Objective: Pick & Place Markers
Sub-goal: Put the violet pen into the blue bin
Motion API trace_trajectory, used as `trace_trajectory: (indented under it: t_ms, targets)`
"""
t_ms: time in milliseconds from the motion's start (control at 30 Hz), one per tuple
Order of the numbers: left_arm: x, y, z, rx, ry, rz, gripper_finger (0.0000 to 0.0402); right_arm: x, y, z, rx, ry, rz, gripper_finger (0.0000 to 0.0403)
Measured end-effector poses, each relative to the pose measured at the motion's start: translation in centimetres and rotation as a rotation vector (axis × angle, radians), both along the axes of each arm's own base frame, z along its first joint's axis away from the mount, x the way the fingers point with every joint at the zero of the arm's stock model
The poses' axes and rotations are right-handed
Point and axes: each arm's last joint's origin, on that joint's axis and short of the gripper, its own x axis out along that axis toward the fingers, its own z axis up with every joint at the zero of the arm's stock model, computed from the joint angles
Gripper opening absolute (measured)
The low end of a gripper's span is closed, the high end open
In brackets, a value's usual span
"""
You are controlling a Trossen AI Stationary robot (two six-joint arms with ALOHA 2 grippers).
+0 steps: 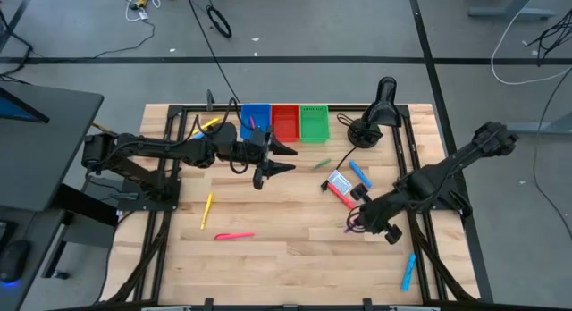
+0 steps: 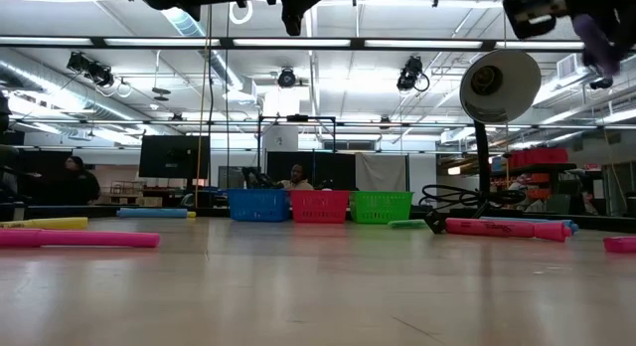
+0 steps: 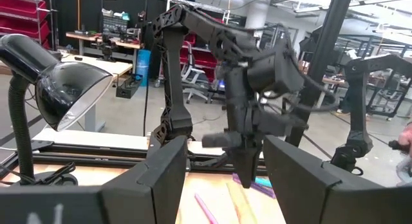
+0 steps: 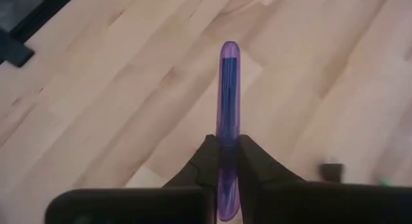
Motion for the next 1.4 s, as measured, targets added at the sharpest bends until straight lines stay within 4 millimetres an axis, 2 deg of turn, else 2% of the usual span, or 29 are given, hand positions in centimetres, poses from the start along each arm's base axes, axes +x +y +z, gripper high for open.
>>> trace_trajectory:
  t_ms: [567, 833, 1133, 1400]
  targets:
    - [0.0, 0.0, 0.0, -0.133, 0.019, -0.012, 0.0211, 1.0, -4.0, 8.3, -0.149, -0.094, -0.023, 0.0020]
    - [0.0, 0.0, 0.0, -0.350, 0.050, -0.032, 0.0211, 4.3, -5.5, 10.2, -0.265, -0.099, -0.023, 0.0020]
    - [0.0, 0.0, 0.0, -0.703, 0.101, -0.062, 0.0211, 8.8, -6.1, 11.4, -0.330, -0.093, 0.028, 0.0020]
    - [0.0, -0.2, 0.0, -0.946, 0.170, -0.145, 0.0211, 11.0, -6.6, 13.1, -0.397, -0.128, 0.066, 0.0020]
